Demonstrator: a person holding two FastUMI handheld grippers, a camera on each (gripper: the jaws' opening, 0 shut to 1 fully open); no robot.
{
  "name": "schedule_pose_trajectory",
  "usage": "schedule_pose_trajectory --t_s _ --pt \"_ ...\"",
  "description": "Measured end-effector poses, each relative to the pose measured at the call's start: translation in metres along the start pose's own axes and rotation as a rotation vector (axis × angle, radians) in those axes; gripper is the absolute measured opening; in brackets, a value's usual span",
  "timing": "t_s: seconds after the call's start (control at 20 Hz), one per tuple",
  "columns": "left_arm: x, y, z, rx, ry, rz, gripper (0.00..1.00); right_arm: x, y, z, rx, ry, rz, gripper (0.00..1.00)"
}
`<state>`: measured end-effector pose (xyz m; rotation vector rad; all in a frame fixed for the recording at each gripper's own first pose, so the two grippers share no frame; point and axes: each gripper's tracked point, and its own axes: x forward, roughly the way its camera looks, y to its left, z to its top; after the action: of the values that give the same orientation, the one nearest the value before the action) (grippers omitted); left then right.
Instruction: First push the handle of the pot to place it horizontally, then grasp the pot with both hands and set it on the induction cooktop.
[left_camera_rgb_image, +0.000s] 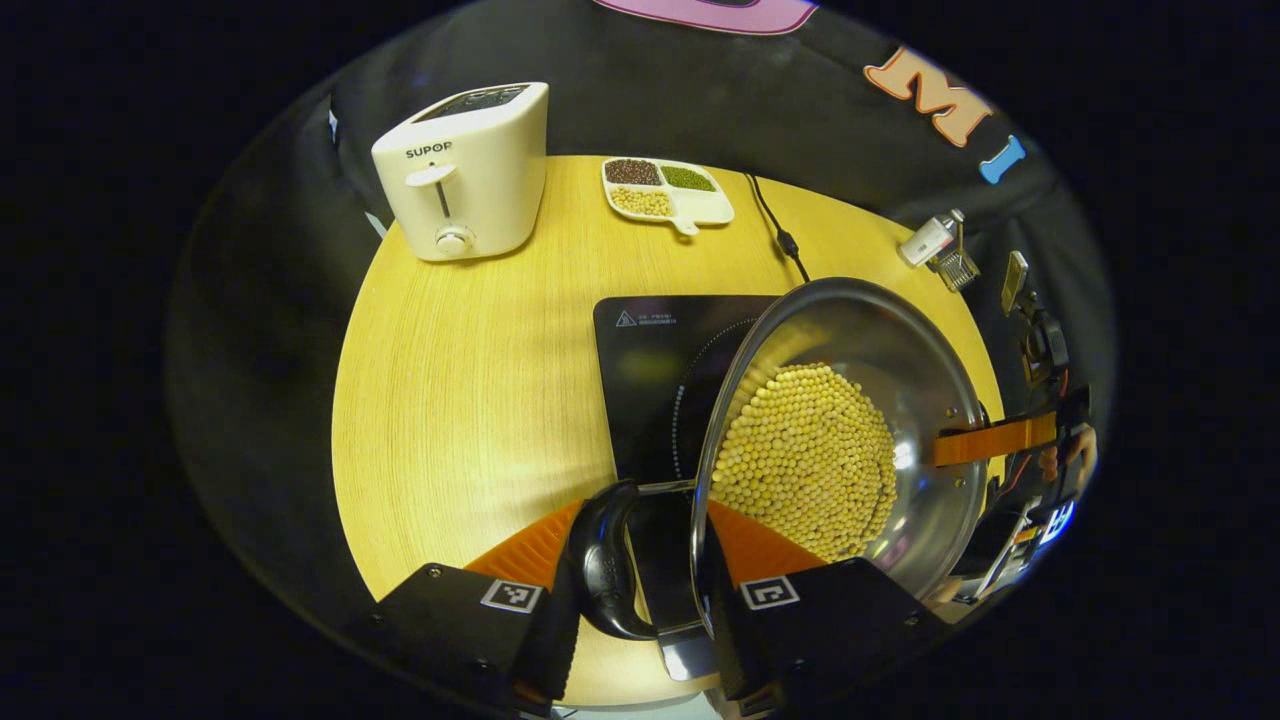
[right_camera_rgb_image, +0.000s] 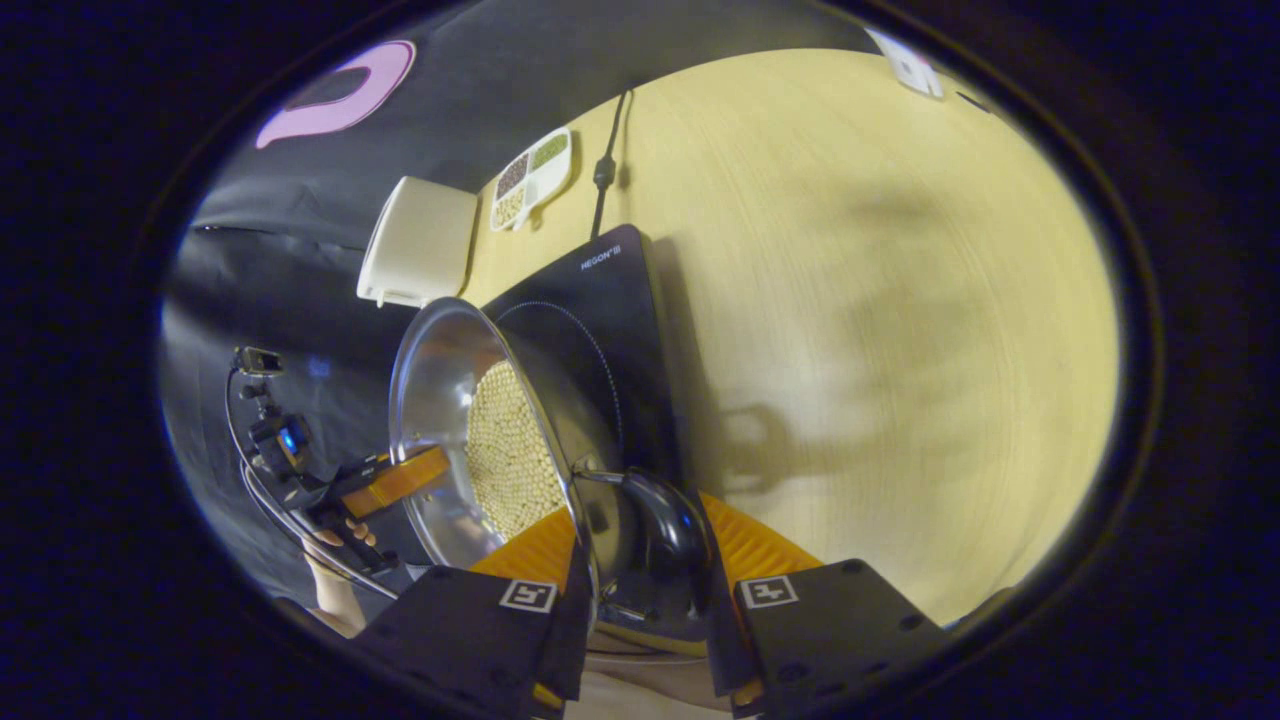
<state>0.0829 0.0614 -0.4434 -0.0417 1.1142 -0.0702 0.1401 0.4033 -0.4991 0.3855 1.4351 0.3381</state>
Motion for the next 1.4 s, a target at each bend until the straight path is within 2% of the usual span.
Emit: schedule_pose_trajectory --t_s 0.4,0.85,0.9,0.95,1.05,1.1,1.15,1.2,1.25,1.35,1.4 --pt "-0.004 0.0 -0.002 -0.01 -0.066 0.025 0.6 0.005 0.006 0.028 -0.038 -0.083 0.01 0.46" --pt "-0.003 -0.001 -0.005 -0.044 -0.099 0.024 0.62 0.005 0.008 0.032 -0.056 -0.101 0.039 0.46" --pt "-0.003 -0.001 -0.005 -0.051 -0.101 0.027 0.62 0.005 0.008 0.033 -0.054 -0.103 0.04 0.51" --pt "-0.003 -0.002 -0.007 -0.057 -0.101 0.03 0.63 0.006 0.008 0.032 -0.054 -0.101 0.041 0.46" --pt "-0.001 0.001 -0.023 -0.068 -0.057 0.048 0.66 0.004 0.009 0.029 -0.042 -0.092 0.046 0.49" --pt "-0.001 0.005 -0.03 -0.08 -0.059 0.073 0.79 0.0 0.009 0.03 -0.04 -0.101 0.054 0.55" --pt "-0.005 0.003 -0.036 -0.097 -0.073 0.076 0.89 -0.006 0.011 0.033 -0.034 -0.132 0.071 0.52" --pt "-0.011 -0.001 -0.039 -0.132 -0.1 0.065 1.0 -0.004 0.011 0.034 -0.033 -0.169 0.07 0.76" --pt "-0.016 -0.005 -0.043 -0.164 -0.125 0.053 0.99 -0.018 0.004 0.037 -0.043 -0.205 0.057 1.0" --pt "-0.03 -0.007 -0.05 -0.211 -0.185 0.063 0.98 -0.035 -0.013 0.037 -0.072 -0.273 0.008 1.0" --pt "-0.037 -0.007 -0.055 -0.23 -0.203 0.074 0.99 -0.044 -0.017 0.035 -0.085 -0.302 -0.006 0.93"
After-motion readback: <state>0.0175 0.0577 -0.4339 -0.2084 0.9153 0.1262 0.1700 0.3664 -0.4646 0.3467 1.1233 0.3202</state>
